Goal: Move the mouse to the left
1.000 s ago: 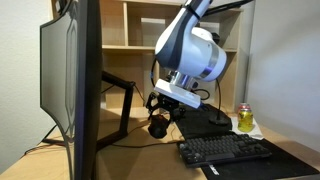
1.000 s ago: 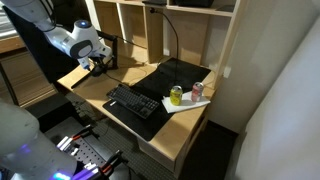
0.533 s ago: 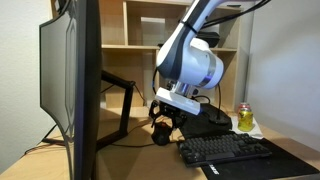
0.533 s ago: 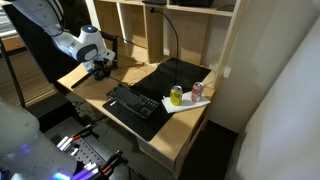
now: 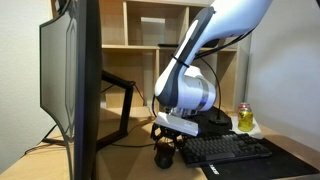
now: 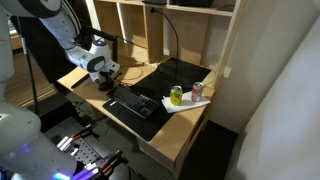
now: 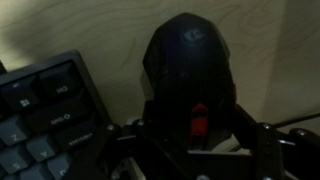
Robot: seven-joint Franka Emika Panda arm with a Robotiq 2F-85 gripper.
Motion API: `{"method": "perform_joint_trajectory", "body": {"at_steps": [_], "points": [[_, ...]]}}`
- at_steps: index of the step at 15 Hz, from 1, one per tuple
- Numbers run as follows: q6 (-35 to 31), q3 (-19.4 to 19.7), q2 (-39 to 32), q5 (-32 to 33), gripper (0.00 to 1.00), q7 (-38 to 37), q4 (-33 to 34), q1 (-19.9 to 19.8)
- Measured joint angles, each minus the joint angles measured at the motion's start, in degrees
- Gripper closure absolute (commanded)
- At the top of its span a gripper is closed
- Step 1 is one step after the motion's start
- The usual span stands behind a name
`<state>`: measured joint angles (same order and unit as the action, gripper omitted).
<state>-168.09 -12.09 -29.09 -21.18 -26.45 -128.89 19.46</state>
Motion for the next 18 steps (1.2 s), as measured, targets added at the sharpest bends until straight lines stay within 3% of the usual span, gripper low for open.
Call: {"method": "perform_joint_trajectory", "body": {"at_steps": [4, 5, 7, 12, 14, 18], "points": [[4.08, 3.38, -0.82, 3.32, 0.50, -2.90, 1.63, 3.45], [5.48, 3.89, -0.83, 4.07, 0.06, -3.39, 2.22, 3.94], [7.37, 4.34, -0.83, 5.04, 0.01, -3.99, 3.27, 4.41], [8.80, 0.59, 2.52, 3.09, 0.00, -1.28, 4.59, 1.61], [13.79, -0.85, 6.61, 1.50, 0.00, -0.55, 4.16, -0.29], [28.30, -0.22, 18.87, 0.72, 0.00, -1.79, 0.74, -3.13]]}}
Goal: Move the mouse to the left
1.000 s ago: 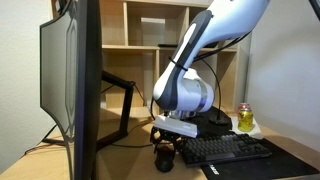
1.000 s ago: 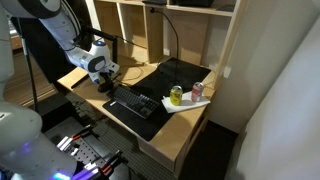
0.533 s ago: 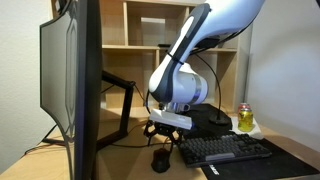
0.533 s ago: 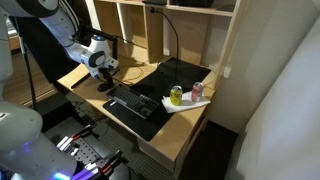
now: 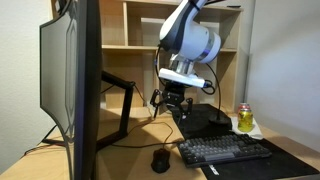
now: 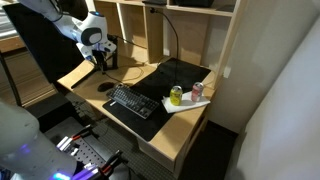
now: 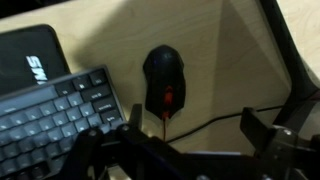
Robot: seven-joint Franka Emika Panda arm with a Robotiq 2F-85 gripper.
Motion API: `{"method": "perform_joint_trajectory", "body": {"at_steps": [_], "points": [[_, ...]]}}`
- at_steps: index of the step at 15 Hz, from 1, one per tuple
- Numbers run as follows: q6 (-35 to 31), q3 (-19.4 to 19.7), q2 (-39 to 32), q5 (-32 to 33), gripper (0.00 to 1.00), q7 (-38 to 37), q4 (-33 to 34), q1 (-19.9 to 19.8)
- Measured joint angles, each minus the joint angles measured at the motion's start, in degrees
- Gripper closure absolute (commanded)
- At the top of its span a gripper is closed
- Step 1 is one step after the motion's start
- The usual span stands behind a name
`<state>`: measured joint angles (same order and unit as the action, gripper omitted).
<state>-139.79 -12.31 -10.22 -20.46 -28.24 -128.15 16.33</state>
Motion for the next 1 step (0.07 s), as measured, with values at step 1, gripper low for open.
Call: {"method": "perform_joint_trajectory", "body": {"at_steps": [1], "points": [[3.18, 0.09, 2.72, -0.47, 0.00, -0.11, -0.77, -0.67]]}}
